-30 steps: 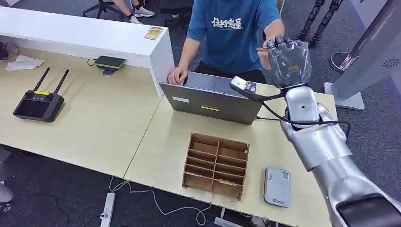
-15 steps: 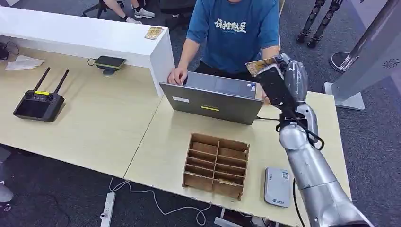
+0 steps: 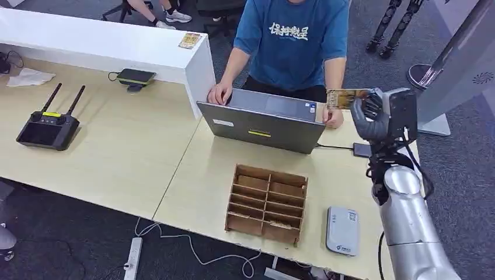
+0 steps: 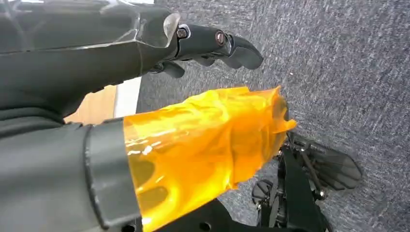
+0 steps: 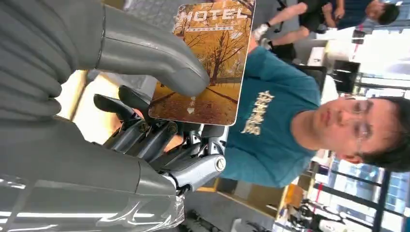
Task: Pass the card to the sensor for recognition and then transmit it.
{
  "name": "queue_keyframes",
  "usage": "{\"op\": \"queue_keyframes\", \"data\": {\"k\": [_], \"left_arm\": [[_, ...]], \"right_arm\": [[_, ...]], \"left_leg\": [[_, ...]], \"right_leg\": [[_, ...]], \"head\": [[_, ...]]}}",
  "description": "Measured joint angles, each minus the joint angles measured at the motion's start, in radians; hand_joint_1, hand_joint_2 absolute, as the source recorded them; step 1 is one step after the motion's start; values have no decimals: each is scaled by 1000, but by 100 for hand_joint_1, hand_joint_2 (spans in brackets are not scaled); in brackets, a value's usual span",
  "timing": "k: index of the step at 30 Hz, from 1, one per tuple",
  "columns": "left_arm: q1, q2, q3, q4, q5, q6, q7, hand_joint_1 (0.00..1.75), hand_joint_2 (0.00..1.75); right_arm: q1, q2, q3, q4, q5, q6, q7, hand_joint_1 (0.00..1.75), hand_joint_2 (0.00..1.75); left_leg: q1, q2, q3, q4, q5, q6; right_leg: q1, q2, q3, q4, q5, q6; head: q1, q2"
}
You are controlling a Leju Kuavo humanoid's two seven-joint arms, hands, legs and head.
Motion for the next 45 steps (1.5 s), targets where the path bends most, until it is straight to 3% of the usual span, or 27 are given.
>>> {"op": "queue_keyframes", "data": {"k": [9, 18, 31, 45], "left_arm": [[1, -8, 29, 0, 43, -4, -18, 0, 0], [3, -13, 53, 0, 67, -3, -31, 0, 0], [5, -16, 79, 0, 91, 0, -48, 0, 0], [6, -17, 81, 0, 93, 4, -48, 0, 0]], "right_arm": [[114, -134, -9, -25, -89, 90, 32, 175, 175], [311, -213, -59, -164, -135, 76, 13, 175, 175], [576, -217, -121, -358, -133, 10, -7, 175, 175], [707, -135, -101, -388, -58, -73, -15, 175, 175]], "left_leg": [[0, 0, 0, 0, -1, 1], [0, -1, 0, 0, -2, 1], [0, -1, -1, 0, -2, 1], [0, 0, 0, -1, -2, 1]], "right_leg": [[0, 0, 0, 0, 0, 0], [0, -1, 0, 0, -1, 0], [0, -1, 0, 0, -1, 0], [0, -1, 1, 0, -2, 0]], "head": [[0, 0], [0, 0], [0, 0], [0, 0]]}}
